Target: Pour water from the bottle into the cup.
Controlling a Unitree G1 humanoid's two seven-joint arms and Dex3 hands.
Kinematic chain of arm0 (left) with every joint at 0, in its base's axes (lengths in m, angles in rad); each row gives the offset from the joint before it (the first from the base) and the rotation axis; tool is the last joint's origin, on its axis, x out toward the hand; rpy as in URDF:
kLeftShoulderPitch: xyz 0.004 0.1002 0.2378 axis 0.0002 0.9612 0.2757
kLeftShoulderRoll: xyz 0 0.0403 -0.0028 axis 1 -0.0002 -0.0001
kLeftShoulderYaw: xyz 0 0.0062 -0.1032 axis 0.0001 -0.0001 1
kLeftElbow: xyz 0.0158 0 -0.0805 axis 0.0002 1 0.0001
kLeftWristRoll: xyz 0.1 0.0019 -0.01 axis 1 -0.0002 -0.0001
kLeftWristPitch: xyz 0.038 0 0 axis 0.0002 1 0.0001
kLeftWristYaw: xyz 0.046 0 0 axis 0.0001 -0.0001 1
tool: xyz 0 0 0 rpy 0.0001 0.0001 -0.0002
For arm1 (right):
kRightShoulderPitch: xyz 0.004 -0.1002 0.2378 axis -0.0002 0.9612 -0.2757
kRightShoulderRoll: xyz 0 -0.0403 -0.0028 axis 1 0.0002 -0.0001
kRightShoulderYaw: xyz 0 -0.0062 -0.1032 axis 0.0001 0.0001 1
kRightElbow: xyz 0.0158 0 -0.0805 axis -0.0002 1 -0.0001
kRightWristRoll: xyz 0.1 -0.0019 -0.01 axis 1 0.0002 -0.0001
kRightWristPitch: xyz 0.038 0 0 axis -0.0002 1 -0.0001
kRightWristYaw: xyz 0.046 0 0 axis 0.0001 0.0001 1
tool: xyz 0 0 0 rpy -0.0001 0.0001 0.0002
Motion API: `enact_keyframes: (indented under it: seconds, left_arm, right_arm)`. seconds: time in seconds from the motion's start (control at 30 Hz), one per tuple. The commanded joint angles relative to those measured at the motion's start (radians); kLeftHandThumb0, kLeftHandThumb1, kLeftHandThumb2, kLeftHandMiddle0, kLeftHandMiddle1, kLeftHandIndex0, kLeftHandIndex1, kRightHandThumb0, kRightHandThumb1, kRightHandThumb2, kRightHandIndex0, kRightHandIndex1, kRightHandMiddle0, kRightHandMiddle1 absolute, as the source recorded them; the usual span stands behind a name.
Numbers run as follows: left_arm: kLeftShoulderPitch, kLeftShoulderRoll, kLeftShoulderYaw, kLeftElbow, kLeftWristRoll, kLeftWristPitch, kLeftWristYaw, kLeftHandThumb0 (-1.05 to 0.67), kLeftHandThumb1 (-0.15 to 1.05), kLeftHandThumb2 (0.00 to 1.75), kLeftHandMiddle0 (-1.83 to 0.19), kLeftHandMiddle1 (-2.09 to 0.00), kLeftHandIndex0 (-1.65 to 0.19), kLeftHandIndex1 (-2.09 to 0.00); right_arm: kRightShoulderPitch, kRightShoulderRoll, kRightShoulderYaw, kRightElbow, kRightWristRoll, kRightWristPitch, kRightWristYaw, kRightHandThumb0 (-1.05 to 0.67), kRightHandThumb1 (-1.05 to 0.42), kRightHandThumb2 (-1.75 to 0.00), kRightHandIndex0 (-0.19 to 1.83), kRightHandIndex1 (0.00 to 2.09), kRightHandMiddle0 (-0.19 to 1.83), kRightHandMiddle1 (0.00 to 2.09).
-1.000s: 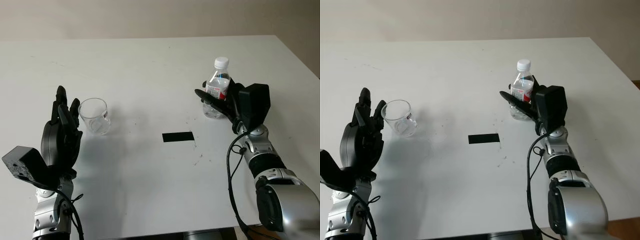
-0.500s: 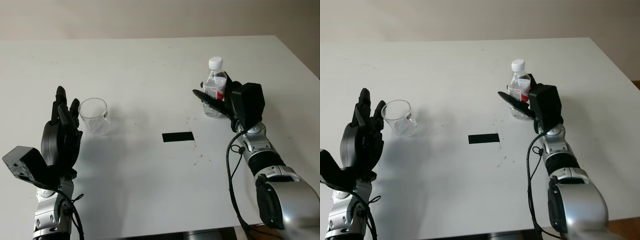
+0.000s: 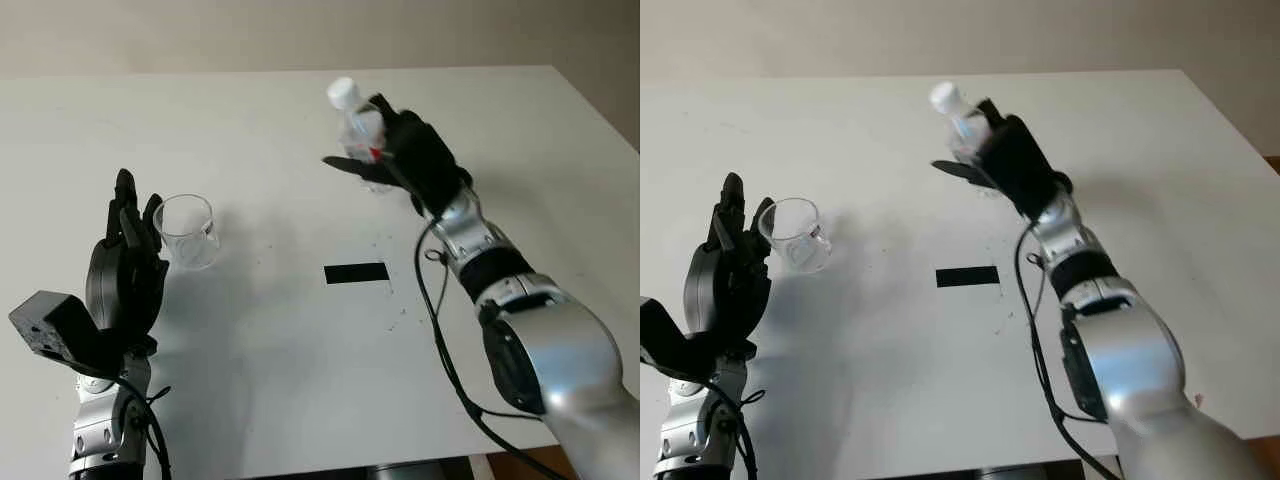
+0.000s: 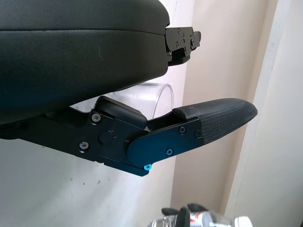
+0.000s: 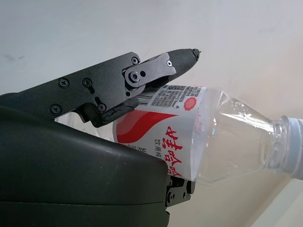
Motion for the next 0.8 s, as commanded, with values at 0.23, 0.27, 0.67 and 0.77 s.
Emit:
enact_keyframes:
  seconds: [0.23, 0.27, 0.67, 0.77]
  left_arm:
    - [0.000, -0.019, -0.002, 0.018, 0.004, -0.030, 0.000, -0.88, 1.05, 0.76, 0.19, -0.31, 0.11, 0.00]
    - [0.000, -0.019, -0.002, 0.020, 0.005, -0.034, -0.002, -0.88, 1.05, 0.76, 0.19, -0.31, 0.11, 0.00]
    - [-0.004, -0.035, -0.009, 0.043, 0.009, -0.061, 0.001, -0.88, 1.05, 0.79, 0.19, -0.38, 0.10, 0.00]
    - [-0.003, -0.041, -0.012, 0.042, 0.013, -0.058, 0.008, -0.87, 1.05, 0.79, 0.19, -0.39, 0.09, 0.00]
  right_arm:
    - [-0.099, 0.039, 0.076, 0.024, -0.076, 0.021, -0.020, -0.20, -1.05, -0.16, 0.89, 2.09, 0.89, 2.09]
    - [-0.104, 0.043, 0.083, 0.026, -0.084, 0.022, -0.022, -0.20, -1.05, -0.16, 0.89, 2.09, 0.88, 2.09]
    - [-0.142, 0.066, 0.257, 0.030, -0.271, -0.028, -0.130, -0.21, -1.04, -0.13, 0.99, 2.09, 0.79, 2.09]
    - [-0.160, 0.064, 0.339, 0.032, -0.363, -0.041, -0.193, -0.22, -1.03, -0.11, 1.00, 2.09, 0.78, 2.09]
